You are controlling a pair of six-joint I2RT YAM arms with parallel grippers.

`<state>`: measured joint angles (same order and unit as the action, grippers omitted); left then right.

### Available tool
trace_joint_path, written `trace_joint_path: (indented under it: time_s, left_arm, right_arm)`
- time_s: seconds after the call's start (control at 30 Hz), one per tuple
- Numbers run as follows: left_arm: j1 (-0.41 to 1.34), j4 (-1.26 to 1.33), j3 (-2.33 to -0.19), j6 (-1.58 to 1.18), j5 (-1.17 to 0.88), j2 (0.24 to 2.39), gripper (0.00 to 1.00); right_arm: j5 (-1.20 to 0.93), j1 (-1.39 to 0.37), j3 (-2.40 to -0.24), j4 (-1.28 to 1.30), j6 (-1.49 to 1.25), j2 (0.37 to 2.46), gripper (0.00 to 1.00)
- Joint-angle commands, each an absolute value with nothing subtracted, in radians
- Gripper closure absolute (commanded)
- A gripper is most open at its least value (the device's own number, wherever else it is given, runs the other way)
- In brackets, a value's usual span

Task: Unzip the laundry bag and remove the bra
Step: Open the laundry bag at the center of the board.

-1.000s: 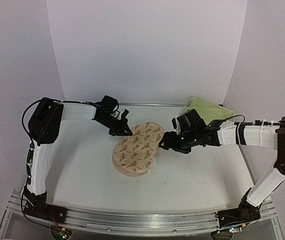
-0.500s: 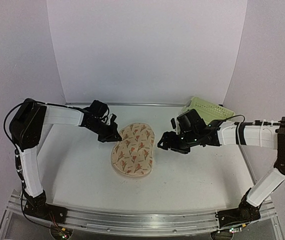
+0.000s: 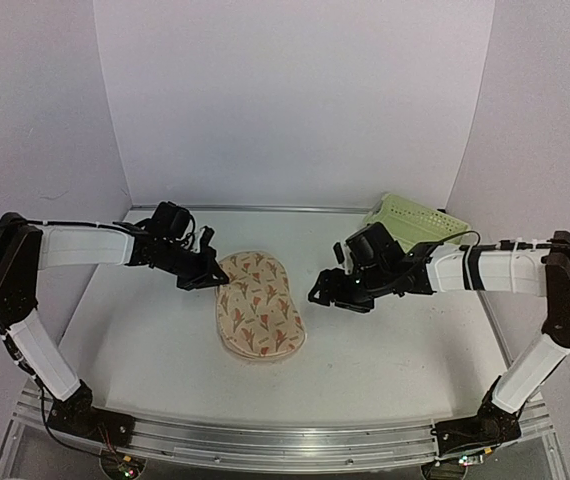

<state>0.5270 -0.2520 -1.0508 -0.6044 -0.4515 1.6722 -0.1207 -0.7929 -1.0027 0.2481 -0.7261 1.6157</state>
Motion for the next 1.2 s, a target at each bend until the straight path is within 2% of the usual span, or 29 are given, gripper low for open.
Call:
trace_joint_path:
  time_s: [0.0, 0.13, 0.33, 1.17]
  left_arm:
    - [0.526, -0.215, -1.066, -0.614, -0.489, 1.588, 1.0]
    - [0.534, -0.222, -1.12, -0.604, -0.511, 1.571, 0.96]
    - [0.582, -0.246, -1.248, -0.592, -0.536, 1.631, 0.95]
    - [0.796, -0.311, -1.836, -0.714, -0.553, 2.139, 0.95]
  right_arm:
    - [-0.128, -0.799, -1.057, 0.204, -0.719, 1.614, 0.27]
    - [-0.118, -0.798, -1.056, 0.209, -0.719, 1.601, 0.27]
    - [-0.1, -0.799, -1.039, 0.226, -0.719, 1.562, 0.26]
    - [0.188, -0.799, -0.868, 0.366, -0.692, 1.105, 0.22]
